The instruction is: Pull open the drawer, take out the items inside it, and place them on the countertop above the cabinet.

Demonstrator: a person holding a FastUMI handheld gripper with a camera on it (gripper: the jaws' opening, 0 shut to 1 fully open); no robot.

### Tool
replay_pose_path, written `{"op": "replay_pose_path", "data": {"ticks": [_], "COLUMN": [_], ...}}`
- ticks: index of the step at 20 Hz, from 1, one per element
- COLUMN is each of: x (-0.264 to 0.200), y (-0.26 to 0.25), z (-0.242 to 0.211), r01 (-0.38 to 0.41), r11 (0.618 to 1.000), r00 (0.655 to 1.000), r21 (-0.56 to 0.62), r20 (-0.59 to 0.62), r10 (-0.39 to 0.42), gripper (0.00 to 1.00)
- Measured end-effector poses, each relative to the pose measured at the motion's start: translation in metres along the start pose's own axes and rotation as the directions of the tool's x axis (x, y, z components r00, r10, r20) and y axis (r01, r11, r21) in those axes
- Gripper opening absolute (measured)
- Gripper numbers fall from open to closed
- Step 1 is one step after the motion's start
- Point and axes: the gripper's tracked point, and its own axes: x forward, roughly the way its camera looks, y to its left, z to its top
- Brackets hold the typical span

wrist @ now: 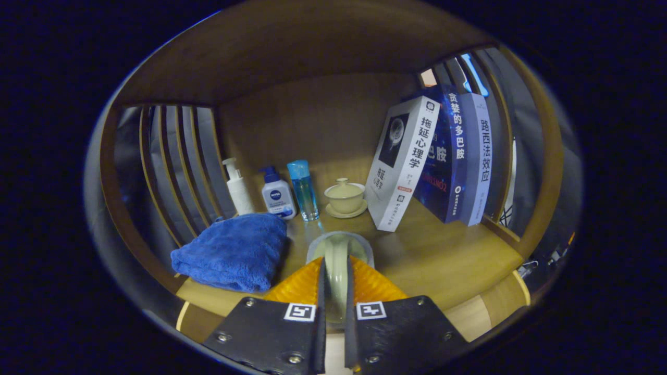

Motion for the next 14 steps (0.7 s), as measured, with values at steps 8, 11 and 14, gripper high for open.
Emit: {"op": "replay_pose_path", "data": {"ticks": [8, 11, 14], "x": [0.009, -0.003, -0.032], "y": [-0.007, -0.006, -0.002], "z": [-0.013, -0.011, 0.003], "r01": [0.06, 0.05, 0.043], "r11": [0.995, 0.995, 0.998], "r00": [0.998, 0.998, 0.995], "r21": [0.084, 0.089, 0.054], "r20": [0.031, 0.034, 0.085], "r10": [-0.063, -0.053, -0.048], "gripper": [0.26, 0.48, 0.71]}}
